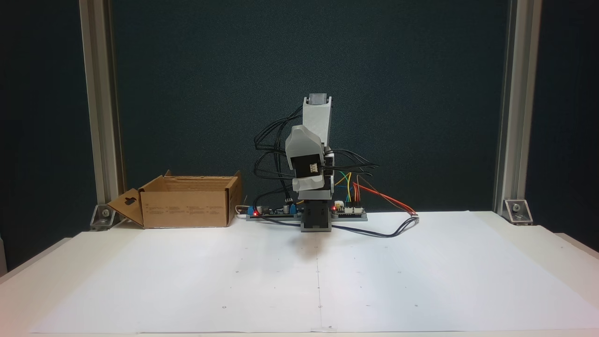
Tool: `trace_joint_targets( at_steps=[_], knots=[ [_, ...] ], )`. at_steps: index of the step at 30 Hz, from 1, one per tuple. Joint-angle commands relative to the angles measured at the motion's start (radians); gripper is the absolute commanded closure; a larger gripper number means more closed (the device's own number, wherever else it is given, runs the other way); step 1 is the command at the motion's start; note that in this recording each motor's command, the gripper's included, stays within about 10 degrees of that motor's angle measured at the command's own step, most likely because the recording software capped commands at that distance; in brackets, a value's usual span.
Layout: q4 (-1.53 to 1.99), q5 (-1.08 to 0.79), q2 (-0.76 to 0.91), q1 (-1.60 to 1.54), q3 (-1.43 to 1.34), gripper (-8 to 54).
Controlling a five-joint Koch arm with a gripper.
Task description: Grasp a green dice and put it in the bin.
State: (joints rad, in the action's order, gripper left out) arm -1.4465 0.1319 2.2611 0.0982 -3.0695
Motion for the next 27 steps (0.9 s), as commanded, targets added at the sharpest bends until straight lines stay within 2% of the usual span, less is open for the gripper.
trace_joint_targets(
  at_steps=[1,27],
  knots=[
    [-0.077,0.005,0.110,0.003,-0.048,1.5],
    [-0.081,0.006,0.107,-0.025,-0.060,1.0]
  ],
)
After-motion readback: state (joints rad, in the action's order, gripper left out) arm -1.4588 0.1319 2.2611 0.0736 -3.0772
